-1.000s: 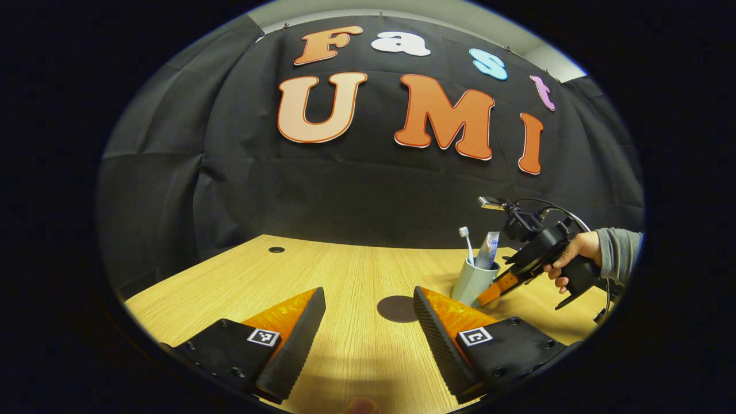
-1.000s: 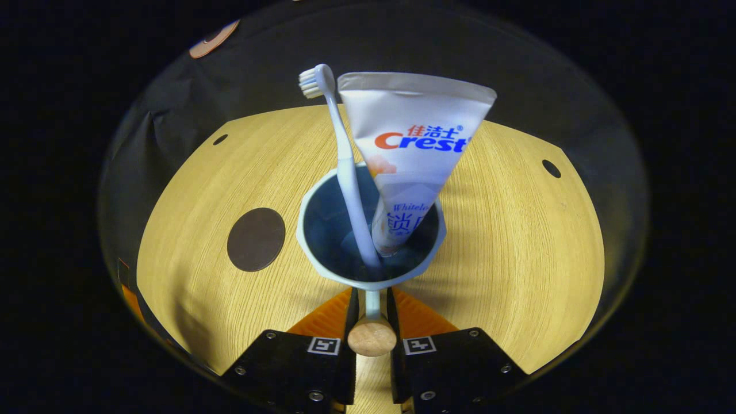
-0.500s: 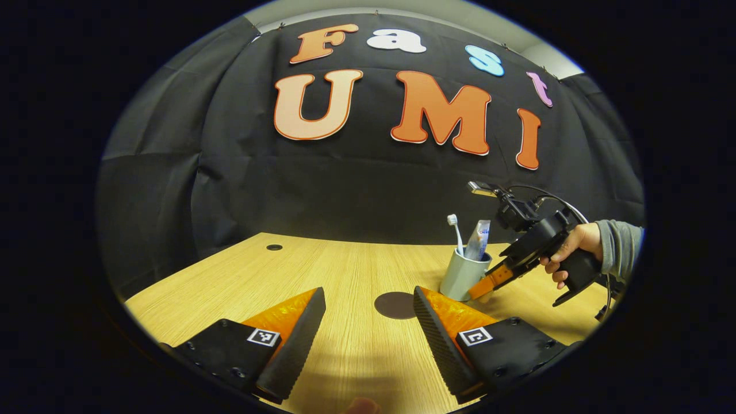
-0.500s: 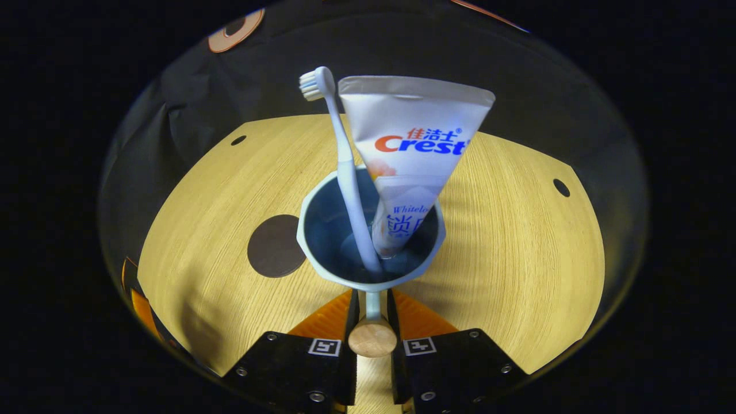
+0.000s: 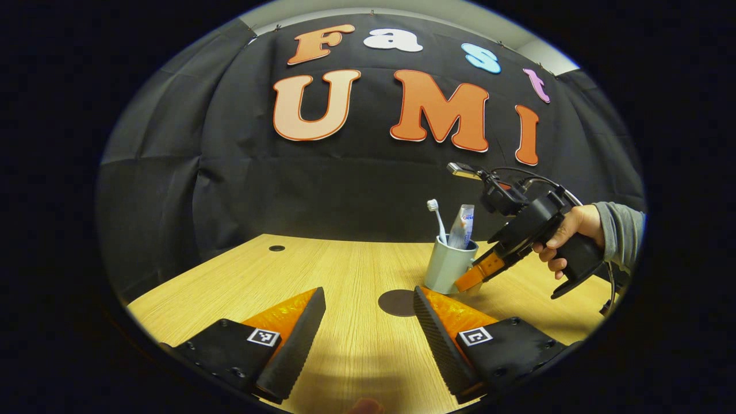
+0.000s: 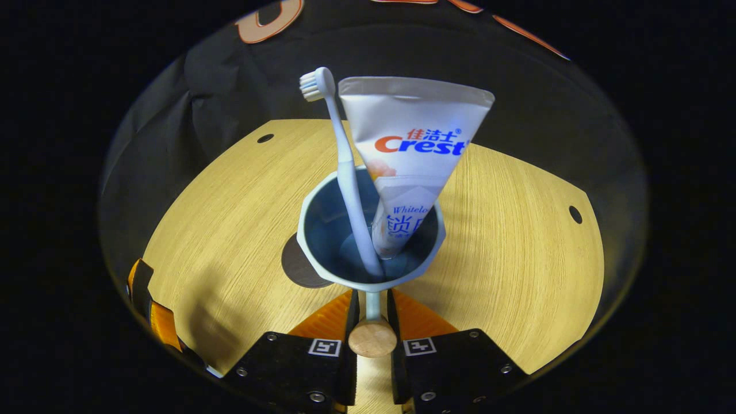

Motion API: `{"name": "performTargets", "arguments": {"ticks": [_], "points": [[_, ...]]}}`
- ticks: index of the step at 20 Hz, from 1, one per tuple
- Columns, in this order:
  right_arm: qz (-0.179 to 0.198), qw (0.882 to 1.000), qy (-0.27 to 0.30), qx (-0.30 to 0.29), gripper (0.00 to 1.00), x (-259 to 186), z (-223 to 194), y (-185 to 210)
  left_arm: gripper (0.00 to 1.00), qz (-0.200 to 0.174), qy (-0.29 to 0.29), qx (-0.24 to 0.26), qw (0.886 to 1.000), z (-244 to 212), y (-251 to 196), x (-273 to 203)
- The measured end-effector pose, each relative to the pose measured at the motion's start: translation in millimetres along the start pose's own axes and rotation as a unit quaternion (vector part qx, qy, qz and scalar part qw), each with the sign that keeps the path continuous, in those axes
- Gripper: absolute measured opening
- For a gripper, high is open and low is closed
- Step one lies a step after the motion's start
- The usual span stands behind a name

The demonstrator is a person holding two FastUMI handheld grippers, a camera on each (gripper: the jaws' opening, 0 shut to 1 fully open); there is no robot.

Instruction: Put the toothbrush and toothpaste on the desktop into the cup, then pick up the cup and place it on the coaster on the desktop.

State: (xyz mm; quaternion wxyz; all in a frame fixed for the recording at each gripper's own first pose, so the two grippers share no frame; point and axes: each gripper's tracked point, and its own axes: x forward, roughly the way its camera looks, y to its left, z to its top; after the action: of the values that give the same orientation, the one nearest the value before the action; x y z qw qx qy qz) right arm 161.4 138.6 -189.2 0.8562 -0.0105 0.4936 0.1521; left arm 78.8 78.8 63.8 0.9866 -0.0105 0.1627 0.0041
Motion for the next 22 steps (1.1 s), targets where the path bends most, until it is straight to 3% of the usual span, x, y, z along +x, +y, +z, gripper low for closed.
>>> {"name": "performTargets", "arguments": {"ticks": [5,22], "points": [[0.018,1.000,0.003,-0.011,0.25,0.7,-1.1,0.2,0.97,0.003,-0.009,0.013,1.000,-0.2,1.6,-0.9],[0.019,0.997,0.022,-0.065,0.25,-1.2,1.7,-5.7,0.97,0.017,-0.009,0.008,1.000,-11.3,22.8,-6.2]]}}
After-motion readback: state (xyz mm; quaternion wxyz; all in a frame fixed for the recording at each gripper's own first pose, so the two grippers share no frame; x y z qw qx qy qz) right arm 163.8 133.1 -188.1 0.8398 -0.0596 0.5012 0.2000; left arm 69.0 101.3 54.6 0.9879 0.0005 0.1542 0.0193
